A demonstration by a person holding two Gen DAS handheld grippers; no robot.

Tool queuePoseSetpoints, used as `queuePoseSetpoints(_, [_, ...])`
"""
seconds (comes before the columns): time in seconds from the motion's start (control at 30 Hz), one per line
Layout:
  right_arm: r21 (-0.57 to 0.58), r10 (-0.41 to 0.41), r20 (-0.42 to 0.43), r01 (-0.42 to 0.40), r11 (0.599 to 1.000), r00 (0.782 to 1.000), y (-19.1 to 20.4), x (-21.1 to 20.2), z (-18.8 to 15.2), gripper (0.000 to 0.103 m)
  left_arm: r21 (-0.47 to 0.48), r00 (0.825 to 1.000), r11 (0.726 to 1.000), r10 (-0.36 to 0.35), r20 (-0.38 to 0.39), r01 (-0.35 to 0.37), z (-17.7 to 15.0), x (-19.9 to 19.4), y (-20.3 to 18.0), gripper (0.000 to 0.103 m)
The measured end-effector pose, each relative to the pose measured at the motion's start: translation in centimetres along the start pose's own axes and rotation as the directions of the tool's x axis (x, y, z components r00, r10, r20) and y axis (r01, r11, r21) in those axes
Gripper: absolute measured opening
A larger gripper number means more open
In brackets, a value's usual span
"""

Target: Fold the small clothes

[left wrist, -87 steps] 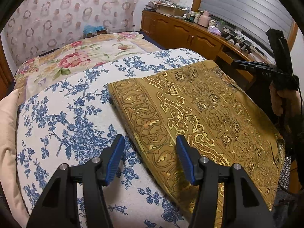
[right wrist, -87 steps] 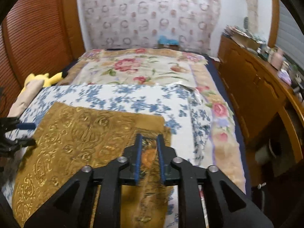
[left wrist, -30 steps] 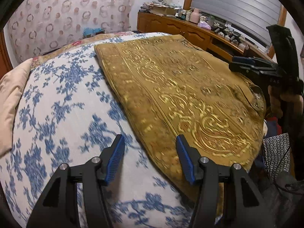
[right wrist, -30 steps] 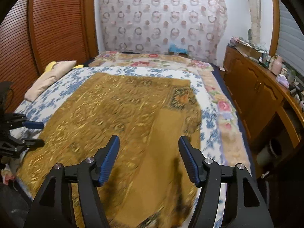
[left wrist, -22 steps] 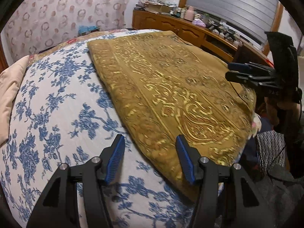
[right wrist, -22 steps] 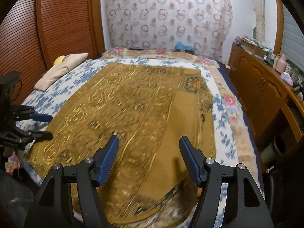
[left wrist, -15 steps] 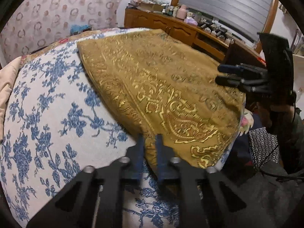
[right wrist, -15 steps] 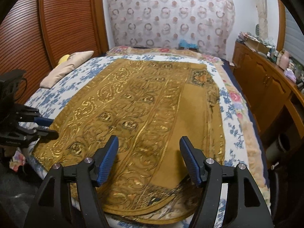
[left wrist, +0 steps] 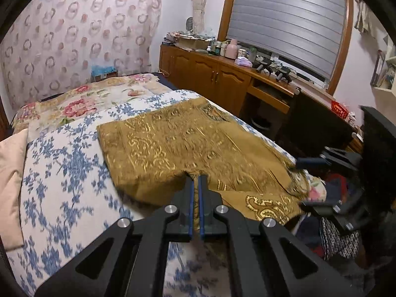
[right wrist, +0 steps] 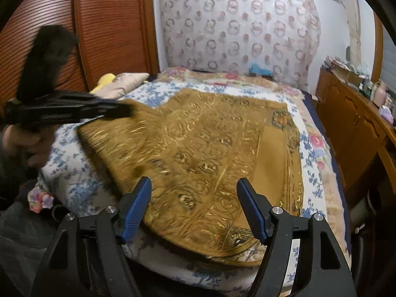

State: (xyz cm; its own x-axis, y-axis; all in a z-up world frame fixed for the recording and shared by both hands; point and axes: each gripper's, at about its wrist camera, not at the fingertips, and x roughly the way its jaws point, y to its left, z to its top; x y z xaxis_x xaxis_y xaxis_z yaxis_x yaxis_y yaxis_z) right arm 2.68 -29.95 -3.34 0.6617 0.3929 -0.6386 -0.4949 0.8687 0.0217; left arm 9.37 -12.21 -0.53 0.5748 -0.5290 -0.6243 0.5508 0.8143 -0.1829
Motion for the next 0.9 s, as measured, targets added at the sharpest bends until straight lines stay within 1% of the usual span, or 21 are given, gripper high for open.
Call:
queuePoseSetpoints(0.1, [-0.015, 0.004, 0.002, -0.004, 1.0, 1.0, 0.3, -0.4, 0.1, 0.075, -0.022, 1.0, 1.0, 0.0, -0.003, 0.0, 0.6, 1.0, 0.7, 0.001])
queuePoseSetpoints(0.17, [-0.02, 0.007, -0.01, -0.007, 1.0, 1.0, 0.4, -0.2, -0.1, 0.076, -0.035, 1.0, 0.999, -0.001, -0.002, 0.001, 0.7, 1.4, 1.1, 0.001])
queuePoseSetpoints(0.3, [-0.027, 0.012, -0.059, -0.014, 1.0, 0.998, 0.3, 1.2, -1.1, 0.076, -0.046, 1.0, 0.999, 0.006, -0.003, -0.006, 0.5, 1.7, 1.6, 0.001])
queuePoseSetpoints(0.5, [-0.004, -0.019, -0.129, 0.019, 1.0, 0.992, -1.3, 3.3, -2.5, 0.076, -0.047, 1.0, 0.999, 0.018, 0.005, -0.017, 0.5, 1.3, 1.5, 0.001])
queuePoseSetpoints(0.77, [-0.007, -0.029, -0.129, 0.029, 1.0, 0.991, -2.1, 3.3, -2.9, 0.076, -0.051, 1.0, 0.998, 0.025, 0.015, -0.025, 0.4, 0.8, 1.7, 0.001])
queuePoseSetpoints(0.83, [-0.018, -0.019, -0.13, 0.016, 1.0, 0.991, -2.1, 3.2, -2.9, 0.063, -0.054, 1.0, 0.998, 0.027, 0.015, -0.026, 0.3, 0.7, 1.8, 0.001])
queuePoseSetpoints(0.9, [-0.029, -0.011, -0.126, 0.007, 1.0, 0.992, -2.2, 3.3, -2.8, 0.026, -0.054, 0.999, 0.998, 0.029, 0.015, -0.029, 0.3, 0.5, 1.8, 0.001])
